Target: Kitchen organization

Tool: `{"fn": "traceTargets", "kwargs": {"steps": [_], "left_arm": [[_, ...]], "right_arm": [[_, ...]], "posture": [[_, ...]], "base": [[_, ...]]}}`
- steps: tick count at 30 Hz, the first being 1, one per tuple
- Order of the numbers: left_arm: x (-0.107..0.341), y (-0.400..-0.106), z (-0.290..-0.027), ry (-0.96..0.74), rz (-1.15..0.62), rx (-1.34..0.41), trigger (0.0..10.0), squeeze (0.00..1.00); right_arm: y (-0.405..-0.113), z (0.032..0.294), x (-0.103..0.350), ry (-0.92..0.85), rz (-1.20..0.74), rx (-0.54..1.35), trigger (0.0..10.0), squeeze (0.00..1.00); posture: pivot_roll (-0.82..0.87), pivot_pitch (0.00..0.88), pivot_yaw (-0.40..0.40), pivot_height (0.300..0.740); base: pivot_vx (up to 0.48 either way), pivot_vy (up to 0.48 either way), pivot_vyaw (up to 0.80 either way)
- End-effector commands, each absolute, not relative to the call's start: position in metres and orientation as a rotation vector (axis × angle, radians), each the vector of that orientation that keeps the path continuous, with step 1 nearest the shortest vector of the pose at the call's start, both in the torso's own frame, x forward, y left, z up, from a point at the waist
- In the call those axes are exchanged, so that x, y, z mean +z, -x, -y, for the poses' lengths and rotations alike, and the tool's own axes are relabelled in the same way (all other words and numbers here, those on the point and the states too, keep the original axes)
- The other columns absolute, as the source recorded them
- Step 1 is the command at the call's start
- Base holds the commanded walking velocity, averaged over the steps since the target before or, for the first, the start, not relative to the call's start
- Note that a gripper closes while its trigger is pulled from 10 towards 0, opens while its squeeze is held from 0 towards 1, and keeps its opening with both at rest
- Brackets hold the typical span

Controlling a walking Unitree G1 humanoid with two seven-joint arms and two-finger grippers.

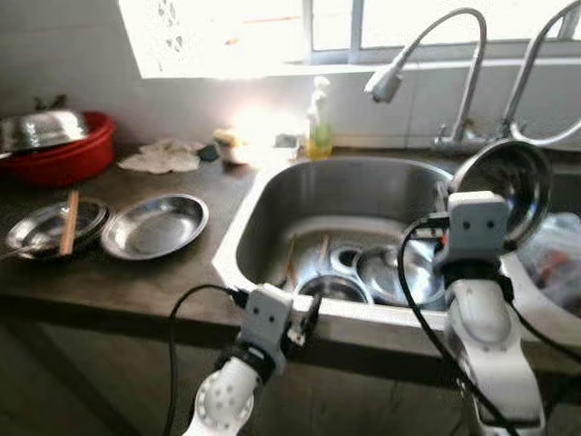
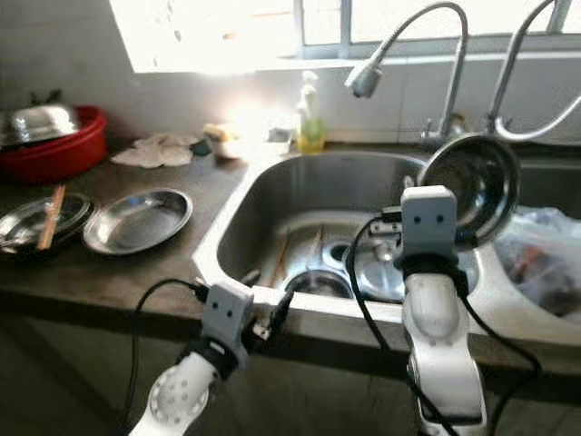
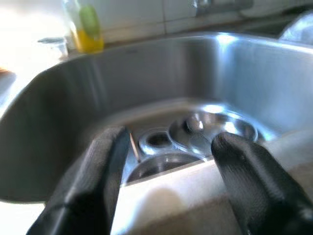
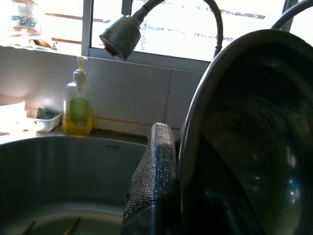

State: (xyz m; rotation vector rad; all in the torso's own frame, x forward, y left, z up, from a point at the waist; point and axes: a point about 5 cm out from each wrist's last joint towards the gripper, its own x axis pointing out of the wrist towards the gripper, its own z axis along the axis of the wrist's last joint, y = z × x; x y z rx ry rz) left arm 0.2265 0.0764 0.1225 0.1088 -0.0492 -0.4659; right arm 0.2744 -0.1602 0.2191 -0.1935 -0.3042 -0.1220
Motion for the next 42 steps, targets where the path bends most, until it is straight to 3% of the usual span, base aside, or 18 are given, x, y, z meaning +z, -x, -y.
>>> {"fn": "traceTargets", "kwargs": {"steps": [1, 14, 20, 36, 37, 38, 39, 42], "left_arm": [[0.118, -0.226, -0.08, -0.11, 0.023, -0.451, 10.0, 0.0], [0.123, -0.222, -0.079, -0.1, 0.025, -0.452, 10.0, 0.0], [0.132, -0.217, -0.08, -0.092, 0.064, -0.429, 10.0, 0.0], [0.136, -0.202, -0.082, -0.073, 0.043, -0.409, 10.0, 0.0], [0.136, -0.202, -0.082, -0.071, 0.041, -0.409, 10.0, 0.0], [0.136, -0.202, -0.082, -0.071, 0.041, -0.409, 10.0, 0.0], [0.136, -0.201, -0.082, -0.07, 0.039, -0.409, 10.0, 0.0], [0.135, -0.201, -0.082, -0.069, 0.033, -0.407, 10.0, 0.0]], "right_arm": [[-0.28, 0.156, 0.226, 0.174, 0.315, -0.097, 10.0, 0.0], [-0.356, 0.177, 0.258, 0.25, 0.16, -0.051, 10.0, 0.0], [-0.388, 0.185, 0.252, 0.333, -0.042, 0.031, 10.0, 0.0], [-0.402, 0.189, 0.199, 0.417, -0.359, 0.191, 10.0, 0.0], [-0.402, 0.189, 0.198, 0.412, -0.362, 0.19, 10.0, 0.28], [-0.402, 0.189, 0.198, 0.412, -0.362, 0.19, 10.0, 0.28], [-0.402, 0.189, 0.197, 0.413, -0.363, 0.192, 10.0, 1.0], [-0.402, 0.192, 0.196, 0.399, -0.357, 0.184, 10.0, 1.0]], "posture": [[0.1, 0.012, -0.006, 0.74], [0.11, 0.057, -0.017, 0.74], [0.12, 0.103, -0.029, 0.74], [0.13, 0.165, -0.039, 0.74], [0.13, 0.164, -0.042, 0.74], [0.13, 0.164, -0.042, 0.74], [0.14, 0.163, -0.045, 0.74], [0.14, 0.155, -0.048, 0.74]], "base": [[0.0, 0.0, 0.0], [0.0, 0.0, 0.0], [0.0, 0.0, 0.0], [0.0, 0.0, 0.0], [0.0, 0.0, 0.0], [0.0, 0.0, 0.0], [0.0, 0.0, 0.0], [0.0, 0.0, 0.0]]}}
